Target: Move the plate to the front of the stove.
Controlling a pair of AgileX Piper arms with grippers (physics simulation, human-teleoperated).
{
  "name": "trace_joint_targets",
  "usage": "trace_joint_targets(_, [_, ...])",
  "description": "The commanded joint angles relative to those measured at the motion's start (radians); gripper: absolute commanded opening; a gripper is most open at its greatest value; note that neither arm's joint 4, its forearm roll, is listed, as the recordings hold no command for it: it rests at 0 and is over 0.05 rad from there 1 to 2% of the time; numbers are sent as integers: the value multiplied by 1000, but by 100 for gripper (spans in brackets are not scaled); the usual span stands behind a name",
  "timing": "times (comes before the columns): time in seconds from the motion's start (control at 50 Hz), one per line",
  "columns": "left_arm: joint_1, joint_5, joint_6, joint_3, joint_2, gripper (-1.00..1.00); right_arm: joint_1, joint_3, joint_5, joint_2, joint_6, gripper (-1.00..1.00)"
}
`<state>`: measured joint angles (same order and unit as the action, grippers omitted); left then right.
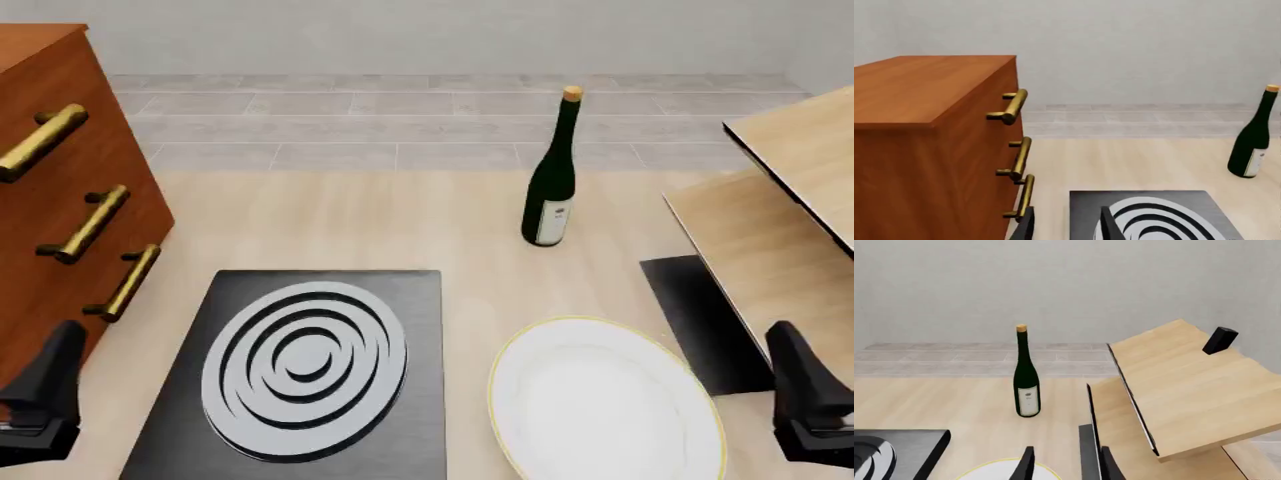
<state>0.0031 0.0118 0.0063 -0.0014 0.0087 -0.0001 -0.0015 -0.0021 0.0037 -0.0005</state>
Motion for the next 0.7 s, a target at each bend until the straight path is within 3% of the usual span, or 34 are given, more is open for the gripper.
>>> trace_joint_targets(0.02, [-16,42,5,0,52,100,0,-1,-4,5,-2,100])
trace_joint_targets(0.22, [-67,158,31,1,183,100,0,0,-13,15,2,100])
trace_joint_targets(0.38, [-120,274,129,-11,274,100,0,1,-15,17,1,100])
trace_joint_targets(0.56, [-264,287,385,-178,338,100,0,1,-14,16,2,100])
trace_joint_targets(0.64, [-389,325,540,-259,431,100,0,1,-14,16,2,100])
trace_joint_targets(0.68, [-421,303,536,-314,469,100,0,1,-15,17,1,100])
trace_joint_targets(0.7, [-435,349,614,-311,492,100,0,1,-16,18,1,100])
